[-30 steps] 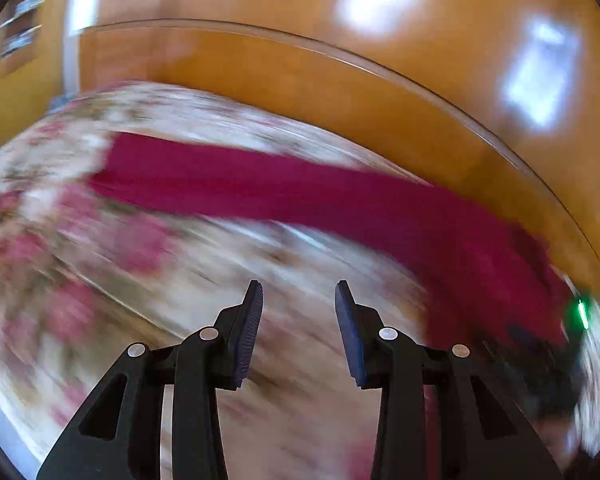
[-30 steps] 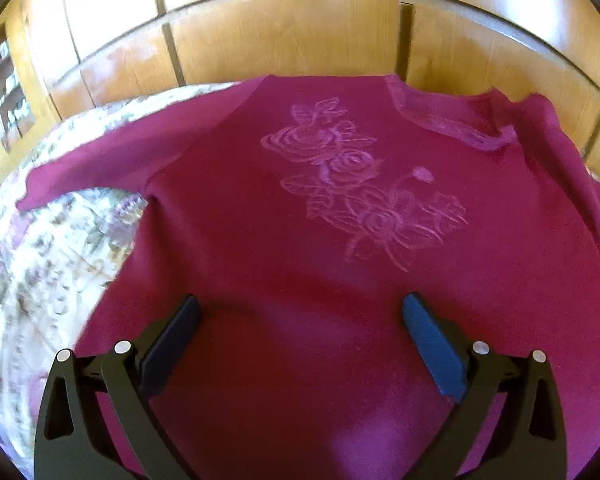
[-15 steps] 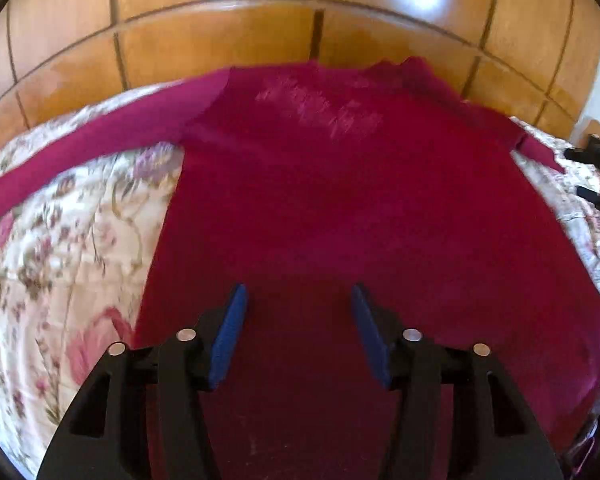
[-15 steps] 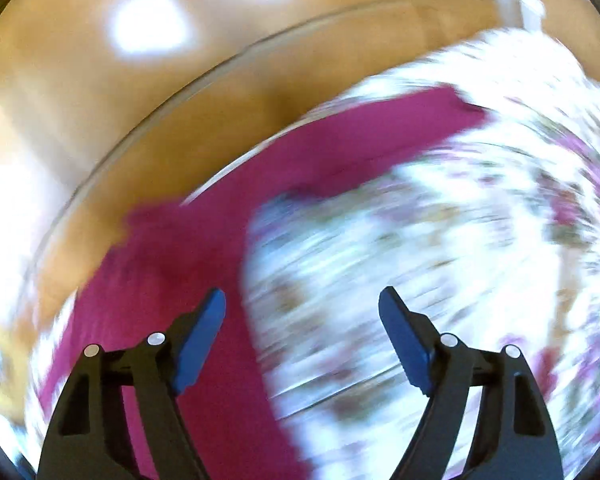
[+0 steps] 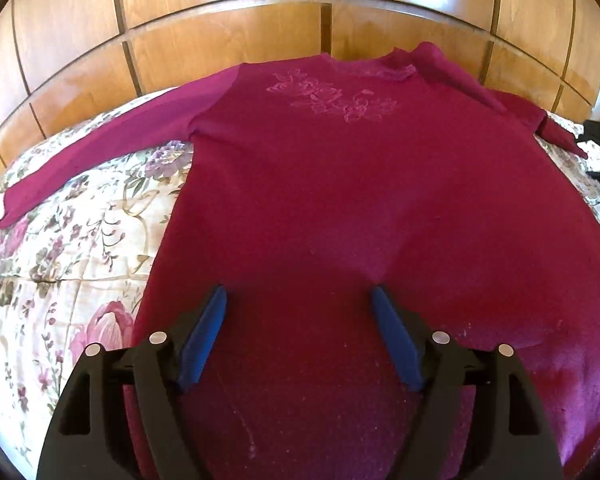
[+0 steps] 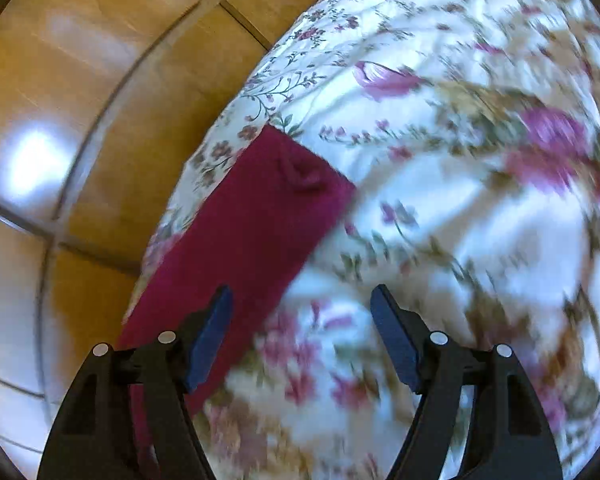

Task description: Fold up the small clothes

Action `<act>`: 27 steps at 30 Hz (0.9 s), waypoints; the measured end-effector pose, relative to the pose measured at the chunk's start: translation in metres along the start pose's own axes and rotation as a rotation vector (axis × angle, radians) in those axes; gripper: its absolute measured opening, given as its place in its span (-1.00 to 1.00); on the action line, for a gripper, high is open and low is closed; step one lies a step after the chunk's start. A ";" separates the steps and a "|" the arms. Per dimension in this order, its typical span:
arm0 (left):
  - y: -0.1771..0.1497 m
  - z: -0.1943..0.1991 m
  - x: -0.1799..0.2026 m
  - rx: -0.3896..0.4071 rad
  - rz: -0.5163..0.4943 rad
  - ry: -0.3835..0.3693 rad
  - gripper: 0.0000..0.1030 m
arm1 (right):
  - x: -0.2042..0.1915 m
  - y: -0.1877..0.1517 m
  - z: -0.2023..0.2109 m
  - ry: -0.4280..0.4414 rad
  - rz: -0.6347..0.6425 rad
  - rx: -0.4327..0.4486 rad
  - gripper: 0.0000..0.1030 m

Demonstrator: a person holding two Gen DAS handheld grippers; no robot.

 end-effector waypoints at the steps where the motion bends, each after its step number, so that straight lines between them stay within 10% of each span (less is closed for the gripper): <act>1: 0.000 0.000 0.000 0.000 0.000 0.005 0.50 | -0.004 0.004 -0.006 -0.036 0.052 -0.016 0.35; 5: 0.001 -0.003 -0.002 -0.009 0.013 0.007 0.55 | -0.015 0.014 0.004 -0.127 0.240 -0.015 -0.88; 11: 0.001 -0.003 -0.003 -0.009 0.014 0.006 0.55 | 0.010 0.047 0.080 -0.273 0.345 0.178 -0.89; 16: 0.002 -0.004 -0.003 -0.023 0.014 0.008 0.55 | 0.071 0.031 0.082 -0.382 0.301 0.093 -0.89; 19: 0.004 -0.003 -0.004 -0.060 0.017 0.005 0.55 | 0.085 0.011 0.066 -0.320 0.251 0.030 -0.66; 21: 0.005 0.000 -0.006 -0.085 0.024 -0.002 0.55 | 0.087 0.001 0.075 -0.257 0.212 0.057 0.42; 27: 0.000 0.030 -0.028 -0.103 0.110 -0.044 0.55 | 0.058 -0.056 0.114 -0.070 0.287 0.006 0.53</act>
Point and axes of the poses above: each gripper's, at about its wrist camera, not at the fingertips, and z roughly against the way its jaws point, x to its right, y to its top, the point moved 7 cm from there along -z, roughly the way its jaws point, and after that the axes turned 14 degrees about z, right-handed, at the moved point
